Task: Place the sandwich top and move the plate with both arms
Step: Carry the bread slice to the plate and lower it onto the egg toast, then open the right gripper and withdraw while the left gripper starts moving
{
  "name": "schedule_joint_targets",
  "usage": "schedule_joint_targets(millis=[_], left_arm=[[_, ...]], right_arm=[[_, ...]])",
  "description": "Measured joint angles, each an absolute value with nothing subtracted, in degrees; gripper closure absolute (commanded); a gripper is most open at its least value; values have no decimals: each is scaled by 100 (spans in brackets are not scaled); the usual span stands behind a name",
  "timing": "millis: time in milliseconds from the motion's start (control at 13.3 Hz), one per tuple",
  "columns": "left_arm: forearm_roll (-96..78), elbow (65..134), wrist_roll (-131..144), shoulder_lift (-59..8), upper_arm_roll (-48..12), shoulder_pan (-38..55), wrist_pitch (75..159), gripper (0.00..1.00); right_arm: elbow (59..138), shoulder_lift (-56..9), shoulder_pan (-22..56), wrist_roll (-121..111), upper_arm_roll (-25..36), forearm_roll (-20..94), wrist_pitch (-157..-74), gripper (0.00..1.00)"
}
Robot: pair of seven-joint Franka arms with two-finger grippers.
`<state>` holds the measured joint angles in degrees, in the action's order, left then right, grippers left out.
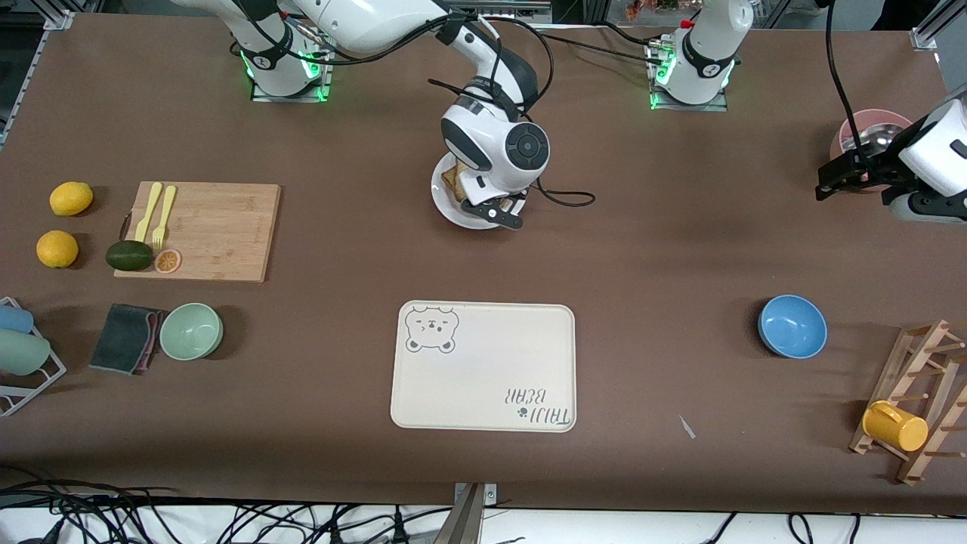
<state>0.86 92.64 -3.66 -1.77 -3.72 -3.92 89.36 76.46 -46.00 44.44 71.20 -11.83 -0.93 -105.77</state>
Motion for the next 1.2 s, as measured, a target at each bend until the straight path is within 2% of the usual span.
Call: schedule_joint_targets(millis=[150,376,828,1204], left_arm=[[86,9264,-345,-194,-395,-373,8936,0],[86,9264,-299,-198,-417,-366,8936,0],[86,9264,-274,-215,-521,-361,8935,0],[79,9287,-268,-305,-556,-360,8924,0]], right_arm=[[7596,-4604,4443,7116,-1150,-105,-10599,30],[7374,-4603,4424,7101,-1080,-128,-10655,17],[7143,-4552,4263,6899,-954,-144,-10476,17],[7028,-4039,3374,5565,-933,-153,-10044,17]])
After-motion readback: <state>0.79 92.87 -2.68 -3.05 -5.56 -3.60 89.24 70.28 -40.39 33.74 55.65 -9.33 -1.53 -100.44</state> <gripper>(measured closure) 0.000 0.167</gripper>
